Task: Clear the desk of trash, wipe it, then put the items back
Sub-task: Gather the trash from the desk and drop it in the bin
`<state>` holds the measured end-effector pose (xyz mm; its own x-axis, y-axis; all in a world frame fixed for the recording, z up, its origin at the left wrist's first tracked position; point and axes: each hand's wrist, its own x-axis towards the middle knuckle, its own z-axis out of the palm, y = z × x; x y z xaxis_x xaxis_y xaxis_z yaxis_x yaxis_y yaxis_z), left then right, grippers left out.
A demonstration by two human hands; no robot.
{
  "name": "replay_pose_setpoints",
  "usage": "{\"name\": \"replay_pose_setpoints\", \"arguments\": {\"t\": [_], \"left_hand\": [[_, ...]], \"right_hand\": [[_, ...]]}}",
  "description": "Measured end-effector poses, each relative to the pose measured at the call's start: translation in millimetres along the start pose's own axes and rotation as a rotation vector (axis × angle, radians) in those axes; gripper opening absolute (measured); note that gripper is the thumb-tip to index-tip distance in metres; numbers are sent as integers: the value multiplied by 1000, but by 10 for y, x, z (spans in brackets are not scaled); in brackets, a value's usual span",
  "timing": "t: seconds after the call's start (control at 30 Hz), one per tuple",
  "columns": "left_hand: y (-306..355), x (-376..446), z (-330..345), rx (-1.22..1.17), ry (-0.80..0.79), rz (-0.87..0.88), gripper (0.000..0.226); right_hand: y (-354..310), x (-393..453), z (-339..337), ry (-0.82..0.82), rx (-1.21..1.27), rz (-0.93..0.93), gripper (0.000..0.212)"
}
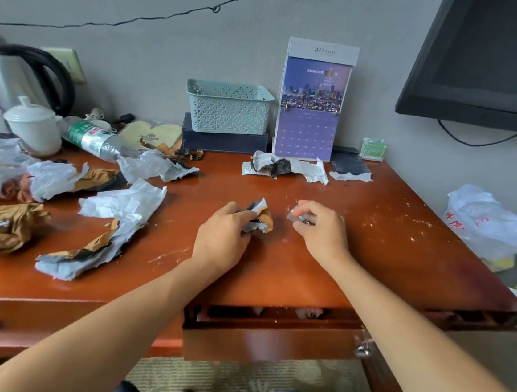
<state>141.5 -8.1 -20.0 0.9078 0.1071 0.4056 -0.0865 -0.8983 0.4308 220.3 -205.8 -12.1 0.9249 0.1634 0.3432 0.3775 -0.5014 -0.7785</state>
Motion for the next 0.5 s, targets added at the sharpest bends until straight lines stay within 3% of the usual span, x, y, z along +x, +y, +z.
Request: {"name": "replay_pose_setpoints", "arguments": {"t": [0.23, 0.5], "left_hand": [[299, -600, -362, -9, 49, 114, 44], [565, -1719, -492, -46, 90, 374, 54]], "right_hand": [[-406, -870, -407, -77, 179, 64, 32], [-535, -2198, -676, -119, 297, 87, 22]]}}
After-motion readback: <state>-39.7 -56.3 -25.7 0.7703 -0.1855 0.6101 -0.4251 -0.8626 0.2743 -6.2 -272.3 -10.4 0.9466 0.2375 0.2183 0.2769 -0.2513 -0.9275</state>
